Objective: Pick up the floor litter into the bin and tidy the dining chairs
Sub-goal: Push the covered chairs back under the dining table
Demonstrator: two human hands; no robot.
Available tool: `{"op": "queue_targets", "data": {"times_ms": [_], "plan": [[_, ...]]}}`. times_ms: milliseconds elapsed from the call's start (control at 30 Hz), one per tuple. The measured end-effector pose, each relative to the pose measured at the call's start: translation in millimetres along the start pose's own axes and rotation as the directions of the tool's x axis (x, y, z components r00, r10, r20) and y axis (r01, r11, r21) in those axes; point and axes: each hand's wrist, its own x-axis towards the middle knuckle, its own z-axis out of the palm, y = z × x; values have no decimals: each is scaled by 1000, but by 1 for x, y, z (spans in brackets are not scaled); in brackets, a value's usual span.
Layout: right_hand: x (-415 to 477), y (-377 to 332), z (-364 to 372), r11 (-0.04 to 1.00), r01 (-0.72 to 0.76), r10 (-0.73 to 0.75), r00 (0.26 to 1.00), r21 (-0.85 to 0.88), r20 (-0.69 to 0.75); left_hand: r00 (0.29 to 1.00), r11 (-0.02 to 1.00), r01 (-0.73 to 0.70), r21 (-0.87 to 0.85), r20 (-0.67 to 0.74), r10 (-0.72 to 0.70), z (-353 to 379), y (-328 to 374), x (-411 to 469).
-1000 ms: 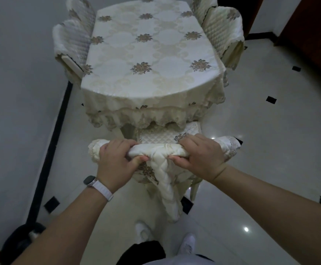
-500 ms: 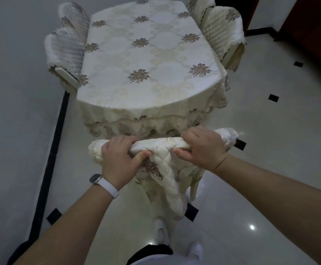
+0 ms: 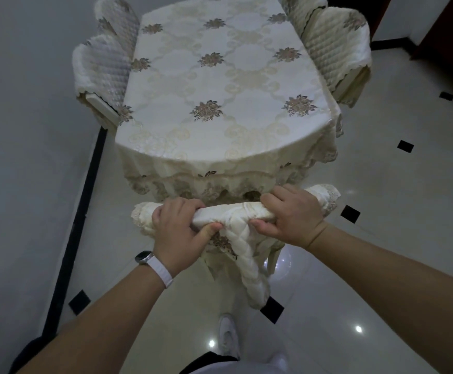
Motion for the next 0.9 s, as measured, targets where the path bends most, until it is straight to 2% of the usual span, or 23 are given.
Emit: {"op": "queue_targets", "data": {"times_ms": [233, 533, 733, 900], "plan": [[-6, 7, 11, 999, 4, -7, 999, 42, 48, 999, 1000, -14, -9, 52, 15, 16, -11, 3], [-57, 16, 34, 998, 20, -35, 971, 64, 237, 994, 999, -38, 4, 103, 37, 60, -21, -28], [-55, 18, 33, 998, 11, -29, 955, 60, 295, 994, 999, -40, 13, 99, 39, 57, -18, -26], [-48, 14, 20, 999, 10, -25, 915, 41, 403, 982, 999, -25, 34, 186, 18, 48, -14, -25]]}}
